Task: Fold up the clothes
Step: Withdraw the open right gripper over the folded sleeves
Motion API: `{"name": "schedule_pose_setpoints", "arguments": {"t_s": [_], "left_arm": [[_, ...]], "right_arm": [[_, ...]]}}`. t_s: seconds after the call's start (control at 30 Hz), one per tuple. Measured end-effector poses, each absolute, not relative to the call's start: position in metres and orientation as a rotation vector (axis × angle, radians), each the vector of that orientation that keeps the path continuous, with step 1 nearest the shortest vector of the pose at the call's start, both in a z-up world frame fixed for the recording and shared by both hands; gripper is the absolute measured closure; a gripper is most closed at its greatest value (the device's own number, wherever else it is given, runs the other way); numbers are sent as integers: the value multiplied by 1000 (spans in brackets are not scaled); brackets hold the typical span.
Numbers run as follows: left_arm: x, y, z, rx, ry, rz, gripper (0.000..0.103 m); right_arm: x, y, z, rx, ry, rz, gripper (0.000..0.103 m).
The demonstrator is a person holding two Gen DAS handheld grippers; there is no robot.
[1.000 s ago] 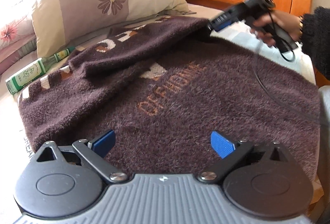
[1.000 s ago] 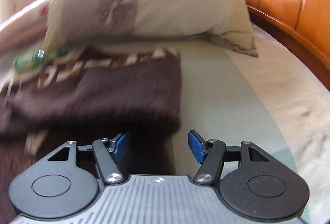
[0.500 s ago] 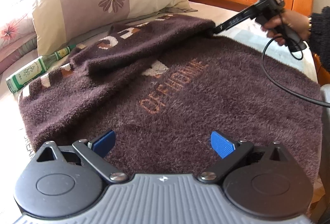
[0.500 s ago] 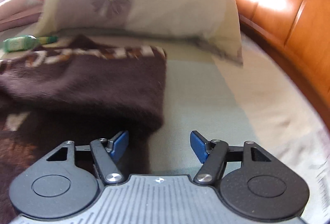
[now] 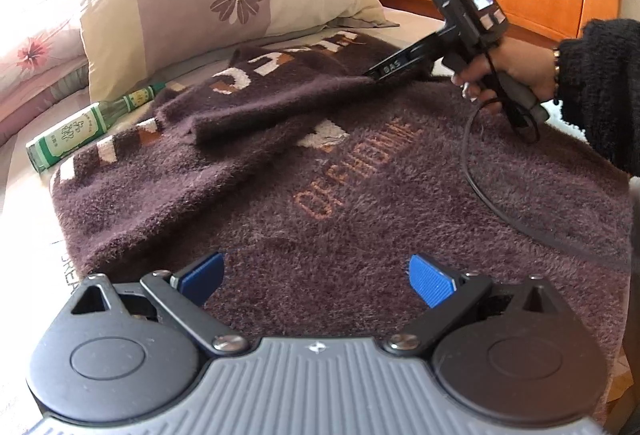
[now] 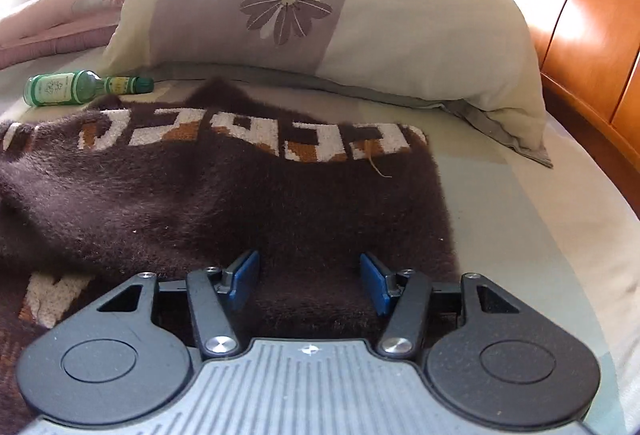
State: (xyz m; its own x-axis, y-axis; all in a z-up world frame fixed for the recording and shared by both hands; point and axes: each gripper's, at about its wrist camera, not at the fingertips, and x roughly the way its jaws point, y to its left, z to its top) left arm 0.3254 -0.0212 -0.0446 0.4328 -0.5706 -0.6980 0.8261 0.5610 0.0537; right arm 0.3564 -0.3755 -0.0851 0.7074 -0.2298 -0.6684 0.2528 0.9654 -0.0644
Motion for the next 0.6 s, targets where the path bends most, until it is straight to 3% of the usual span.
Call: {"name": "schedule_pose_setpoints", "arguments": {"t_s": [0.23,0.4,0.6], "left_arm": [[327,-22,-46,427,685,-875,4],[329,-18,-43,410,678,-868,4],[337,-6,-40,379,676,-835,4]], "right_arm": [[374,-365,-55,43,651,-235,42],[386,-346,-87,-5,727,-207,41],[381,-327,-57,51,667,-105,41]]}}
